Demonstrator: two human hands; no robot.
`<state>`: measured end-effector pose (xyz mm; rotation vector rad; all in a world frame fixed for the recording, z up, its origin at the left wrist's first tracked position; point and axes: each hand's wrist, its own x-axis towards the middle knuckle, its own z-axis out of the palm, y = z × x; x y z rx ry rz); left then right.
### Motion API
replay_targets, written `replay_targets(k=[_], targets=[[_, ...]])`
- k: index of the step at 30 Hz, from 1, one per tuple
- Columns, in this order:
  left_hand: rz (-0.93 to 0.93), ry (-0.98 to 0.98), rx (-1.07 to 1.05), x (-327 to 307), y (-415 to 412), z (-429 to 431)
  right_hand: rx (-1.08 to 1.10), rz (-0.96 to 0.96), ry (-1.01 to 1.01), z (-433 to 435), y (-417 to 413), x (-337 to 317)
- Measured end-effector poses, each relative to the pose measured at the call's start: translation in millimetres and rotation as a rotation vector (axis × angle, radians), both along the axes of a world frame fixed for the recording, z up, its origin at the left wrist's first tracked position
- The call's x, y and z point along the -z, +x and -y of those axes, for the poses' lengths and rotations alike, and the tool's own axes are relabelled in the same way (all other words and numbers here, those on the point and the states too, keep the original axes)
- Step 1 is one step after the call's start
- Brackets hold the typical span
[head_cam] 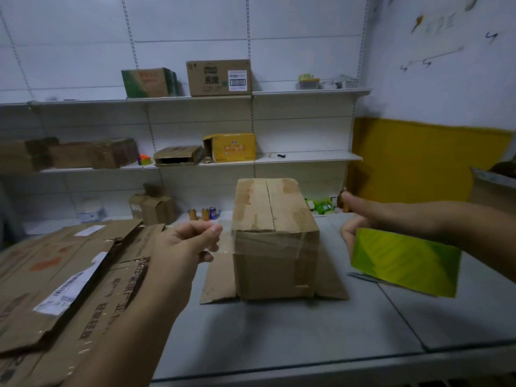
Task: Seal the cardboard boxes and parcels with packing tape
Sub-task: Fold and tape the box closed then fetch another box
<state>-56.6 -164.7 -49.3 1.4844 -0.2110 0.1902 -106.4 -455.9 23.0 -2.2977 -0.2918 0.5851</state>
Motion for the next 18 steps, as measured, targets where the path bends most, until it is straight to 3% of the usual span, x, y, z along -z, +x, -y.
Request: replay_targets(k=[5, 10, 13, 18], targets=[[0.059, -0.036, -0.05, 6.7, -4.1, 5.8, -0.176, 0.01, -0.128, -7.8, 9.7, -12.6], [0.075, -0.054, -0.081, 11.8, -3.0, 5.0, -0.159, 0.041, -0.084, -10.6, 16.5, -27.4], [0.094, -0.05, -0.097, 13.1, 0.8, 6.0, -0.151, 0.067, -0.174, -14.1, 22.5, -25.7], [0.07, -0.072, -0.088, 13.3, 14.8, 10.8, -0.013, 0.056, -0.191, -16.1, 31.1, -11.3]])
